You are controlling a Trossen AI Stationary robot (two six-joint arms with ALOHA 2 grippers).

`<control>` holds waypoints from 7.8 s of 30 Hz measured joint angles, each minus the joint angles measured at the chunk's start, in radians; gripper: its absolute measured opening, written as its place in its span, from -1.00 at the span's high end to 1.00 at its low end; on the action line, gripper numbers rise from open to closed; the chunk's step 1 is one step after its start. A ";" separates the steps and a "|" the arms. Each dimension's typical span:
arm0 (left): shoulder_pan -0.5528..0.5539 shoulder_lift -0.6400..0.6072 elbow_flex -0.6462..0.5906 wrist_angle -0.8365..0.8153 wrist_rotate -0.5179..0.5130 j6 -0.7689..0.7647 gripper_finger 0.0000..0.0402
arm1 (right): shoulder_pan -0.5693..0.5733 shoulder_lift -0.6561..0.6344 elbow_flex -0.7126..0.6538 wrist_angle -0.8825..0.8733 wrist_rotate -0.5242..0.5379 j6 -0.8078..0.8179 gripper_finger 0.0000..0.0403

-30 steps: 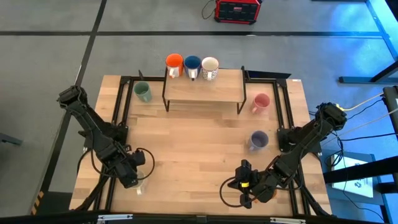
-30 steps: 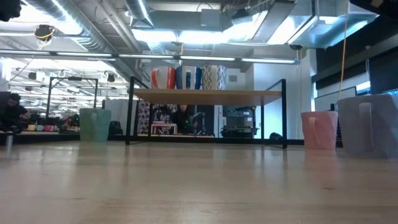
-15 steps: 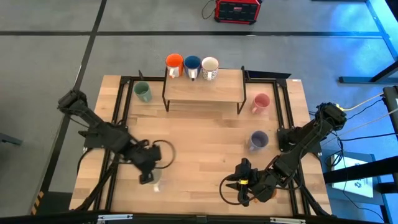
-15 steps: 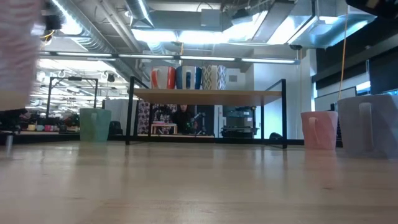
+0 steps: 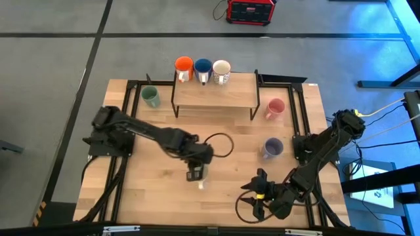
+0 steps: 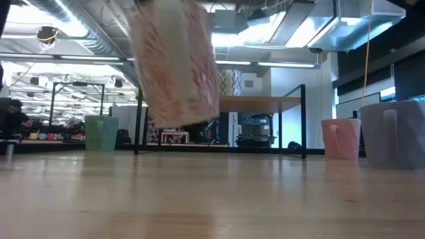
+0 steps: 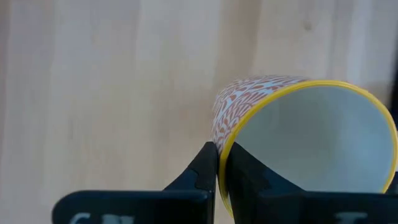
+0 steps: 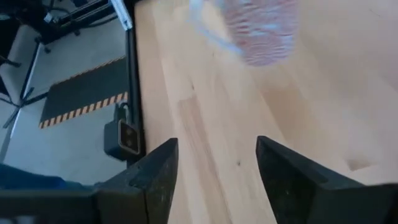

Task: Place coffee mugs
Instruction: Put the orange pattern mug on the shelf, then put the blue mug on the shelf

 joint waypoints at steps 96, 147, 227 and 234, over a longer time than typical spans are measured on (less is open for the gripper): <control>-0.184 -0.145 -0.601 0.858 -0.340 -0.205 0.55 | -0.307 0.383 -0.228 0.974 -0.165 -0.671 0.02; -0.151 -0.641 -0.500 0.429 -0.222 -0.133 0.55 | -0.433 -0.048 -0.174 0.558 -0.237 -0.804 0.99; 0.309 -0.773 -0.501 0.448 -0.277 0.060 0.55 | -1.636 -0.171 -0.173 0.320 -1.180 -1.448 0.36; 0.309 -0.773 -0.501 0.447 -0.277 0.060 0.55 | -1.636 -0.248 -0.173 0.224 -1.104 -1.450 0.37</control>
